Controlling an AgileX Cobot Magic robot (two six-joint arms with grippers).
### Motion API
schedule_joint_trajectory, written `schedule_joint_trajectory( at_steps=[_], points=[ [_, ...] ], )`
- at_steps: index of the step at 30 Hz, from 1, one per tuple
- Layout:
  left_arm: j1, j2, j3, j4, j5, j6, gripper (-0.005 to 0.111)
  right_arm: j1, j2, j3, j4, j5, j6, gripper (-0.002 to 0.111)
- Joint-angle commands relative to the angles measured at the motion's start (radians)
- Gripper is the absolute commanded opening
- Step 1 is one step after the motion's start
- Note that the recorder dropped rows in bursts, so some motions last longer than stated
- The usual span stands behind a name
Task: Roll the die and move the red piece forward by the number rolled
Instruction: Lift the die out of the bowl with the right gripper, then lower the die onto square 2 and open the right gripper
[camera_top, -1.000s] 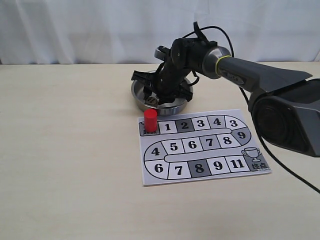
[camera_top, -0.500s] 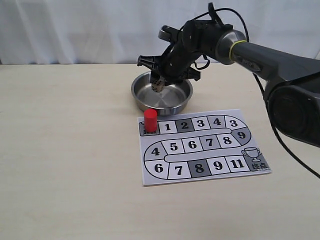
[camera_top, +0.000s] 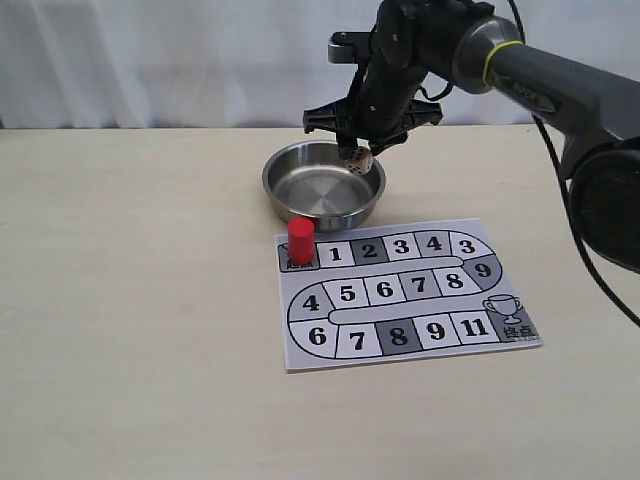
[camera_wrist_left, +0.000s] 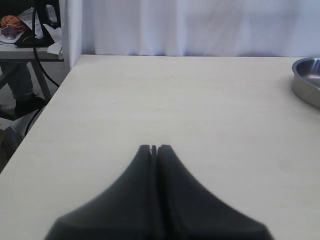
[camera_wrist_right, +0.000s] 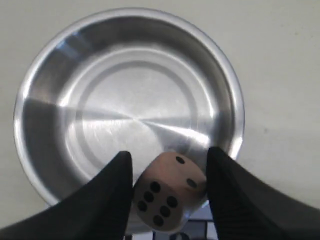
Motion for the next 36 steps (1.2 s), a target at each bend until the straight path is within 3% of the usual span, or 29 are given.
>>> schedule_joint_trajectory(
  at_steps=[1, 5, 11, 22, 32, 36],
  points=[
    [0.0, 0.0, -0.006, -0.001, -0.017, -0.006, 0.0, -0.003, -0.051, 0.008, -0.023, 0.119, -0.045, 0.004],
    [0.0, 0.0, -0.006, -0.001, -0.017, -0.006, 0.0, -0.003, -0.106, 0.101, -0.059, 0.123, -0.045, 0.004],
    [0.0, 0.0, -0.006, -0.001, -0.017, -0.006, 0.0, -0.039, -0.243, 0.392, -0.069, 0.005, -0.045, 0.004],
    [0.0, 0.0, -0.006, -0.001, -0.017, -0.006, 0.0, -0.225, -0.545, 0.938, -0.095, -0.199, -0.101, 0.004],
    [0.0, 0.0, -0.006, -0.001, -0.017, -0.006, 0.0, -0.329, -0.617, 1.131, -0.178, -0.388, -0.101, 0.004],
    [0.0, 0.0, -0.006, -0.001, -0.017, -0.006, 0.0, -0.329, -0.594, 1.143, -0.055, -0.422, -0.148, 0.005]
  ],
)
